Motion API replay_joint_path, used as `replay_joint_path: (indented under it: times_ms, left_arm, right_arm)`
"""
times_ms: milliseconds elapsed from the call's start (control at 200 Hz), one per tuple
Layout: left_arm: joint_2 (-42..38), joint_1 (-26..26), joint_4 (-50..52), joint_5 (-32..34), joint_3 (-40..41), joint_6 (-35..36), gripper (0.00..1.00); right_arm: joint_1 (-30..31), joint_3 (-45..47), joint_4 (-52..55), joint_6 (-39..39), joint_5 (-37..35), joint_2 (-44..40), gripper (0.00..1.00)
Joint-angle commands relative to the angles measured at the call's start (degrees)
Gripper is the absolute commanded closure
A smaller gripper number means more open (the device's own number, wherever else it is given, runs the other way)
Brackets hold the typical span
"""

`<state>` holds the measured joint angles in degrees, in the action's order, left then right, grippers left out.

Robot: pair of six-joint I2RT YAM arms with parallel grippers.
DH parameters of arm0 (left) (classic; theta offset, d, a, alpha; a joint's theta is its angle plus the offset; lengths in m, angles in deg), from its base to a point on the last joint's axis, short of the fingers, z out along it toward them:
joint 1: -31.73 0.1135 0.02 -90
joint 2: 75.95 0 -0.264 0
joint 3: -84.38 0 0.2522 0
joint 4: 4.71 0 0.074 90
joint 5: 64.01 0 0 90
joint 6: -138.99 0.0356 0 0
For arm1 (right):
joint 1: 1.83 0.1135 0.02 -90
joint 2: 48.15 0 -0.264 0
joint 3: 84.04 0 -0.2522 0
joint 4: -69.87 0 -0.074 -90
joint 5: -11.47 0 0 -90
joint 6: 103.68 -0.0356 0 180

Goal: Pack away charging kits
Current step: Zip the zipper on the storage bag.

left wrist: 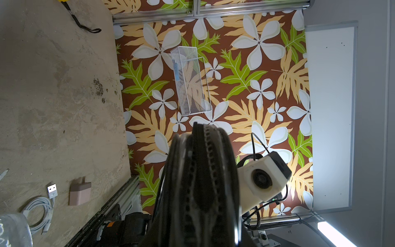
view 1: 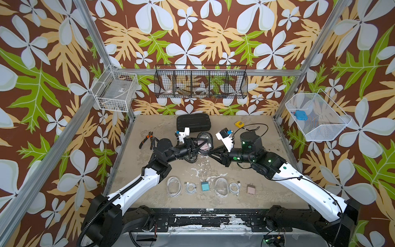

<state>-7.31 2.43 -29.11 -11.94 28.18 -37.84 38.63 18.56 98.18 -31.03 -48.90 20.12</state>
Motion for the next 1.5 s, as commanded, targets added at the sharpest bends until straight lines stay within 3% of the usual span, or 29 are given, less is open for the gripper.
replay_joint_path:
  times_ms: [0, 70, 210, 430, 616, 881, 1236, 1431, 1496]
  left_arm:
    - [0.09, -0.06, -3.46, -0.91, -0.30, -0.87, 0.80]
    - [0.18, -0.06, -3.42, -0.83, -0.53, -0.95, 0.80]
    - [0.00, -0.06, -1.16, -0.23, -1.07, 0.01, 0.82]
    - [-0.26, 0.03, 1.46, 0.19, -1.59, 0.86, 0.93]
    - [-0.31, 0.03, 2.78, -1.35, -1.82, 1.80, 0.98]
    - [1.05, 0.05, 8.83, -11.07, -3.75, 7.69, 1.00]
    - [-2.03, 0.04, 11.38, -21.26, -0.79, 14.58, 1.00]
    - [-4.08, 0.04, 18.83, -26.28, 0.20, 24.95, 1.00]
    - [-4.04, 0.03, 28.21, -25.63, -2.40, 35.27, 1.00]
  right_arm:
    - [0.98, -1.36, -0.04, 1.46, -0.50, 0.77, 0.88]
    - [1.09, -1.75, 1.76, 1.95, -3.44, 0.62, 1.00]
    - [1.02, -1.67, 4.52, 2.93, -10.04, -0.75, 1.00]
    - [1.06, -0.84, 6.82, 4.19, -22.89, -2.92, 1.00]
    - [1.09, 0.18, 4.20, 4.50, -25.70, -4.63, 1.00]
    - [1.08, -1.31, 1.33, 8.14, -29.93, -1.47, 1.00]
    - [0.56, -1.93, -1.94, 11.06, -27.55, 0.38, 1.00]
    - [-2.97, -1.02, -4.87, 8.13, -14.38, -0.24, 1.00]
    - [-4.36, -4.34, 0.50, 9.30, -11.54, 0.12, 1.00]
